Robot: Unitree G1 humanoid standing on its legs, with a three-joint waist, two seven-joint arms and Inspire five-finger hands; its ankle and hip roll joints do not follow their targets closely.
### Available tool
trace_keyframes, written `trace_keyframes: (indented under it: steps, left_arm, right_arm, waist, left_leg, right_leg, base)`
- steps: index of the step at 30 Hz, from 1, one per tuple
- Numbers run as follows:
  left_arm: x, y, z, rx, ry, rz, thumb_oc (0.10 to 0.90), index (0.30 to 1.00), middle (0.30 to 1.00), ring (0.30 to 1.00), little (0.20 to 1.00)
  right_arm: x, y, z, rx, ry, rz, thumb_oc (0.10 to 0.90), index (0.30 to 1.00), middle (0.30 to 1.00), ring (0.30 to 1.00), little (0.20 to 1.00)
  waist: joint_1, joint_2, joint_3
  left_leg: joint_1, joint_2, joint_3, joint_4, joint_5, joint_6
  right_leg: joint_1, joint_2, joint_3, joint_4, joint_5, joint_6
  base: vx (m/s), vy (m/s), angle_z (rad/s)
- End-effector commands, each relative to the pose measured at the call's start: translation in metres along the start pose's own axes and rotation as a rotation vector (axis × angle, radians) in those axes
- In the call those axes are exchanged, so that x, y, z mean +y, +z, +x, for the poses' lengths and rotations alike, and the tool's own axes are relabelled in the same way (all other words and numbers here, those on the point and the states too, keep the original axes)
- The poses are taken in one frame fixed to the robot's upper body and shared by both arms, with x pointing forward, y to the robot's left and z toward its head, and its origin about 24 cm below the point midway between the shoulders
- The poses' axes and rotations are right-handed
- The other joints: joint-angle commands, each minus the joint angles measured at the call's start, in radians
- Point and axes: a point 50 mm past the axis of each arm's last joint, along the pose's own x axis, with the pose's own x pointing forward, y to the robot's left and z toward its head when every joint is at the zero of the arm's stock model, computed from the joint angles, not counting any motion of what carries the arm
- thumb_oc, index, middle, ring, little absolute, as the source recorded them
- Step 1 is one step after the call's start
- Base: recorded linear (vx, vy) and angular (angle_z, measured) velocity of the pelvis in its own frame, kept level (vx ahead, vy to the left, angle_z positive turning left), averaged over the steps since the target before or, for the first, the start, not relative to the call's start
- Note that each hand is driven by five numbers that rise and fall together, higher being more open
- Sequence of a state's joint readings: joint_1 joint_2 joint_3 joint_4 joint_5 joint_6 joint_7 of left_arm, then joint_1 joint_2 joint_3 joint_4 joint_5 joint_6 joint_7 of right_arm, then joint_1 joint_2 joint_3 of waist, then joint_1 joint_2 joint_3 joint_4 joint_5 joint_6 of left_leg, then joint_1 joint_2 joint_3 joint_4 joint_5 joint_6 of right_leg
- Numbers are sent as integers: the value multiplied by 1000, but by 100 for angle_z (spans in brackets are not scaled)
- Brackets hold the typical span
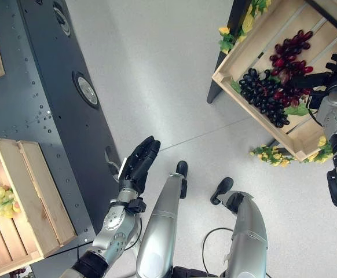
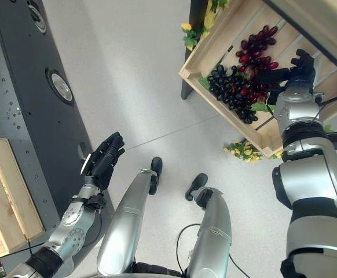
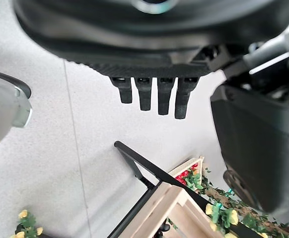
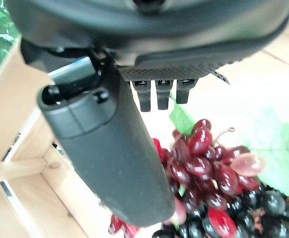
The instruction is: Pick up the fruits from the basket on one side to the basket on the other side
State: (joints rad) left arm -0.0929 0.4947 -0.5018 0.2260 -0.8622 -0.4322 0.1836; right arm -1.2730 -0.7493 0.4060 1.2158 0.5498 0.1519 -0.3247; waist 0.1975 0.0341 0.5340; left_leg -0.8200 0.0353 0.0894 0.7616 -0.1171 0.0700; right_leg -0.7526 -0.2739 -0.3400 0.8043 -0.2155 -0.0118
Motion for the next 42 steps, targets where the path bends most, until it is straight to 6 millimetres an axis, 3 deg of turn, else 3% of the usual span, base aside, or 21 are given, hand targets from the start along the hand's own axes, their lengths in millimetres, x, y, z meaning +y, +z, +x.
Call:
trace_keyframes:
  steps: [1,9,13,20,25,30,37,40,42]
  left_arm:
    - [-24,28,-2,-194,-97,-72,800,900,900,900,900]
    - [-27,26,-3,-192,-94,-93,800,900,900,900,900]
    - [-29,28,2,-198,-92,-94,800,900,900,900,900]
    - [-33,23,11,-188,-71,-72,800,900,900,900,900]
    - [-26,17,12,-167,-37,-66,800,900,900,900,900]
    - [-22,15,12,-155,-31,-50,800,900,900,900,900]
    - [-13,6,10,-107,-18,-19,800,900,900,900,900]
    - [-7,-4,5,-59,-7,3,800,900,900,900,900]
    - [-4,-19,-1,18,-9,40,800,900,900,900,900]
  right_arm:
    - [-69,67,3,-195,-165,-82,800,900,900,900,900]
    - [-59,65,2,-258,-81,-32,800,900,900,900,900]
    - [-29,54,-3,-339,73,-20,800,900,900,900,900]
    - [18,-19,-20,-301,291,88,800,900,900,900,900]
    - [54,-68,-43,-230,447,123,800,900,900,900,900]
    - [78,-94,-63,-166,568,200,800,900,900,900,900]
    - [109,-128,-97,-39,741,552,800,900,900,900,900]
    - [122,-150,-119,40,786,693,800,900,900,900,900]
    - [133,-170,-145,106,825,776,800,900,900,900,900]
  waist:
    - [10,25,-14]
    - [0,25,-14]
    - [-10,18,-14]
    - [-37,8,-14]
    - [-48,1,-56]
    - [-44,-7,-87]
    - [-31,-13,-145]
    - [-32,-13,-185]
    - [-39,-14,-222]
  left_leg:
    - [106,14,7,-21,-157,-12]
    - [186,17,23,-46,-160,-17]
    - [259,22,42,-89,-150,-22]
    - [438,24,68,-202,-122,-32]
    - [538,32,78,-266,-112,-44]
    - [593,31,77,-304,-108,-50]
    - [673,10,54,-366,-105,-49]
    - [714,-4,38,-421,-91,-50]
    - [749,-22,14,-494,-67,-49]
  right_leg:
    - [92,-1,-12,-54,1,7]
    - [162,-5,-11,-77,-6,8]
    - [230,-9,-10,-123,5,18]
    - [417,-7,-11,-268,42,46]
    - [536,5,-13,-371,65,55]
    - [604,8,-16,-427,79,63]
    - [708,11,-15,-516,104,77]
    - [753,18,-4,-571,123,82]
    - [772,29,19,-620,146,91]
  base:
    - [0,0,0]
    - [-12,30,-3]
    - [-4,15,-2]
    - [17,7,4]
    - [51,10,1]
    - [49,3,-4]
    - [62,0,6]
    - [94,4,6]
    - [109,-14,21]
